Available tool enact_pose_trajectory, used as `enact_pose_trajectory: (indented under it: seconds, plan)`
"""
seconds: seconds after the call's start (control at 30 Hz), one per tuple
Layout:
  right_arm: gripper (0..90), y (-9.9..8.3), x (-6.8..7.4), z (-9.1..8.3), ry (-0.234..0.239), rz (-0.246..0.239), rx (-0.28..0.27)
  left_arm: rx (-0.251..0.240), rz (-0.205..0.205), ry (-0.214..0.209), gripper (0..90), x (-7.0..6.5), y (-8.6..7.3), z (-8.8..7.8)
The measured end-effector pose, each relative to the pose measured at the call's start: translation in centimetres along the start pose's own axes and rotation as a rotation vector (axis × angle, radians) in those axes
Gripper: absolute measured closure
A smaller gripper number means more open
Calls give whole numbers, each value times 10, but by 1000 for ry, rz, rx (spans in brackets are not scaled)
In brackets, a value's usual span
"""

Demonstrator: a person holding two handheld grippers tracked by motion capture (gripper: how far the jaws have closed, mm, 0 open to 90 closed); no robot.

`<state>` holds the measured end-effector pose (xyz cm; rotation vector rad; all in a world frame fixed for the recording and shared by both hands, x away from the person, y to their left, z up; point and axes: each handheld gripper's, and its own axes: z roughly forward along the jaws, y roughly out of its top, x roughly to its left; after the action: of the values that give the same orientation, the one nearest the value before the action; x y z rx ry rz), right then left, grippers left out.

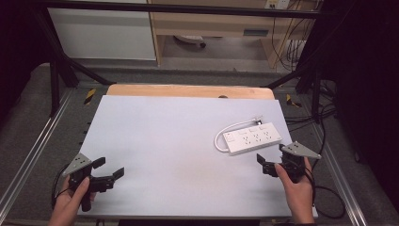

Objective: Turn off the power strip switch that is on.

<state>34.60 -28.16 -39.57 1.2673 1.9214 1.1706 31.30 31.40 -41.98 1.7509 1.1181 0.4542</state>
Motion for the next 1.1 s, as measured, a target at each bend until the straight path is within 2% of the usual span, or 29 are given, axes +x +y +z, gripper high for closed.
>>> enact_pose_trajectory:
  seconds: [0.17,0.2,0.23,0.3,0.37,0.53,0.7,0.9,1.1]
  plan:
    - [37,4,7,-1,-2,-8,-27,-8,-1,0,73,-1,1,-1]
    - [39,5,9,-2,-38,-23,-39,-7,1,-2,74,-1,1,-1]
    - [39,5,9,-2,-38,-23,-39,-8,2,-4,74,-1,1,-1]
    - [44,5,10,-2,-70,-20,-48,-9,3,-9,73,-2,1,-2]
    - [55,5,11,-2,-73,-8,-53,-11,6,-10,73,-2,1,-3]
    - [64,7,15,-2,-40,-13,-35,-10,13,-20,73,-3,1,-3]
    - [69,11,16,-2,-17,-7,-23,-4,39,-22,72,-5,2,-3]
    - [72,20,17,-1,10,21,-7,-2,49,-21,72,-8,1,-3]
    - [61,35,21,5,28,2,9,-20,50,-24,71,-8,2,-4]
